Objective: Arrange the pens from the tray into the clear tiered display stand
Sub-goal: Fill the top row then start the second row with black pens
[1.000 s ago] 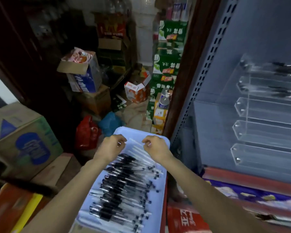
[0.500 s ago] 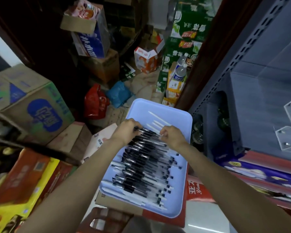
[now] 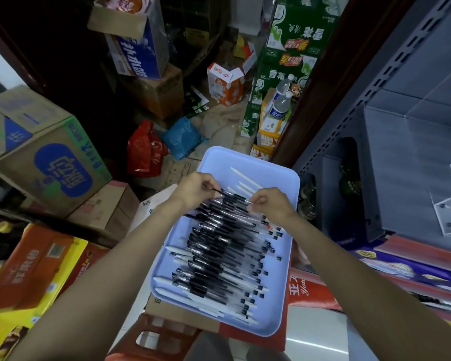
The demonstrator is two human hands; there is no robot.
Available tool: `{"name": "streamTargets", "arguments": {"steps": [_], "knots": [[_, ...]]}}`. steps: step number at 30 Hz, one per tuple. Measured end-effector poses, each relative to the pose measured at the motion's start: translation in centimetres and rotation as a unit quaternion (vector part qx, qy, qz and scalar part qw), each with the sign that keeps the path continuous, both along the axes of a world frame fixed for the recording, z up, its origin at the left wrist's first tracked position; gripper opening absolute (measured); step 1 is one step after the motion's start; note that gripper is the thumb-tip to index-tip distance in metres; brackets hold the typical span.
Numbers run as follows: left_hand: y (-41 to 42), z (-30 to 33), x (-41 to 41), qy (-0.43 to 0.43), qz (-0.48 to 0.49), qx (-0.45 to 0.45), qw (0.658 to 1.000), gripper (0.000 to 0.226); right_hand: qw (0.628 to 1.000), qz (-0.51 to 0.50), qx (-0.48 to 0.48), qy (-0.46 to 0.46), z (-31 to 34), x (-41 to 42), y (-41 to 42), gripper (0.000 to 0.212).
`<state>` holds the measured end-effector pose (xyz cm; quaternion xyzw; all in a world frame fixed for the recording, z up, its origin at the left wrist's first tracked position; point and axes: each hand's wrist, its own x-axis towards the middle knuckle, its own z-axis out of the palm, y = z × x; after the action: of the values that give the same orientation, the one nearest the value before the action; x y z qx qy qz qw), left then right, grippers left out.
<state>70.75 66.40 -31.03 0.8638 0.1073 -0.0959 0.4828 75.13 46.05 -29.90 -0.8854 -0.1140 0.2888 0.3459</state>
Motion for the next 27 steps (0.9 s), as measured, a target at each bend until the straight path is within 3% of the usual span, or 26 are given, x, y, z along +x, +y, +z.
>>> {"name": "streamTargets", "arguments": {"steps": [3, 5, 7, 8, 10, 12, 16, 18, 21, 23, 27], "knots": [[-0.4, 0.9, -0.3, -0.035, 0.107, -0.114, 0.987, 0.014, 0.999, -0.021, 0.037, -0.022, 1.0, 0.1, 0.0, 0.020], [-0.9, 2.3, -0.4, -0.027, 0.205, -0.257, 0.944, 0.023, 0.995, -0.049, 0.081, -0.031, 2.4, 0.3, 0.0, 0.021], [-2.0, 4.1, 0.0, -0.010, 0.230, -0.365, 0.902, 0.025, 0.988, -0.083, 0.126, -0.038, 4.2, 0.5, -0.1, 0.024], [-2.8, 4.9, 0.3, -0.007, 0.216, -0.375, 0.901, 0.019, 0.984, -0.093, 0.143, -0.044, 5.2, 0.6, -0.2, 0.025], [-4.6, 6.9, 1.2, -0.007, 0.169, -0.343, 0.924, 0.005, 0.981, -0.094, 0.157, -0.069, 7.2, 0.8, -0.4, 0.025], [-6.3, 9.0, 2.1, -0.030, 0.146, -0.329, 0.932, 0.020, 0.979, -0.085, 0.158, -0.101, 9.1, 1.0, -0.8, 0.022], [-9.4, 13.1, 3.8, -0.111, 0.117, -0.315, 0.935, 0.015, 0.965, -0.097, 0.159, -0.184, 13.1, 1.7, -3.4, 0.010], [-10.9, 14.9, 4.7, -0.158, 0.092, -0.242, 0.953, 0.019, 0.951, -0.118, 0.167, -0.232, 15.5, 2.4, -5.5, 0.018], [-14.2, 18.4, 5.9, -0.213, 0.002, -0.087, 0.973, 0.048, 0.925, -0.131, 0.235, -0.270, 19.4, 3.3, -9.7, 0.029], [-17.0, 20.7, 6.5, -0.241, -0.066, -0.013, 0.968, 0.032, 0.915, -0.119, 0.273, -0.272, 21.6, 4.0, -12.8, 0.030], [-23.3, 24.6, 7.8, -0.290, -0.131, 0.061, 0.946, 0.025, 0.892, -0.134, 0.339, -0.269, 24.0, 5.2, -19.1, 0.014]]}}
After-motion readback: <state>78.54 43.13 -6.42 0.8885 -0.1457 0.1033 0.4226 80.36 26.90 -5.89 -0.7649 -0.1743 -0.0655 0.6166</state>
